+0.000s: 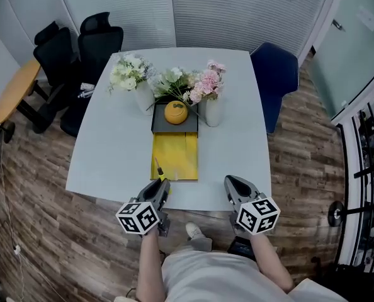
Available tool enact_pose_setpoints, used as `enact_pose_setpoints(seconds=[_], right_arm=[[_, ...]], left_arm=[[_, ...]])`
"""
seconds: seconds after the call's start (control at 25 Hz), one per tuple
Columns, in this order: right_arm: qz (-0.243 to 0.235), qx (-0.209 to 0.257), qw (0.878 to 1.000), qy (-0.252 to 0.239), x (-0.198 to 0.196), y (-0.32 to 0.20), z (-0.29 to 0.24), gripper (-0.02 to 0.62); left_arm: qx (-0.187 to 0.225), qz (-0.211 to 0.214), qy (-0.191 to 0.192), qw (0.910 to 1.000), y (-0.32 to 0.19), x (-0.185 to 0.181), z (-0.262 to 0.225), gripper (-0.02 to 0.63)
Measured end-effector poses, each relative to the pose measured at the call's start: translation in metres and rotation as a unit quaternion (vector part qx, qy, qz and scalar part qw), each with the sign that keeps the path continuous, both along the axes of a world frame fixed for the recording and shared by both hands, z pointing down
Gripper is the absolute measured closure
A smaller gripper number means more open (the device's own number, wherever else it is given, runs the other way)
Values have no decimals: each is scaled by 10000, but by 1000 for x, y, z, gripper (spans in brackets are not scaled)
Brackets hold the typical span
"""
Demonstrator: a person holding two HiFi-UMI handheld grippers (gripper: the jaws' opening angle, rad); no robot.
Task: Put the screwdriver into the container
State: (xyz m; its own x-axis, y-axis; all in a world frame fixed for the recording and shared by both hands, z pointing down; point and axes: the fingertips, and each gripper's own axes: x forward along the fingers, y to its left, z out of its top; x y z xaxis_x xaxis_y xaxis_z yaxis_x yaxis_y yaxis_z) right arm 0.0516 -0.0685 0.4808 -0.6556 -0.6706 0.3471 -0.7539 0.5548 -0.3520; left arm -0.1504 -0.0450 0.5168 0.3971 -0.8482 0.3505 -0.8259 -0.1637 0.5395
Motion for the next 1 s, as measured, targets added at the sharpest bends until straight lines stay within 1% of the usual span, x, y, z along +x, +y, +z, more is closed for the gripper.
enact_pose_setpoints(seconds=[0.24,0.56,1.0], right_arm=[[30,1,10000,48,-14,-25,2,580],[31,31,10000,20,-24,-41,-1,580],[-119,-54,9999,15,-40,-62,8,580]], left_arm=[[-108,65,35,9999,-24,-11,5,538],[-202,154,53,9997,-40,-17,7,538],[-355,215,-4,9991,-64,-23,14,538]])
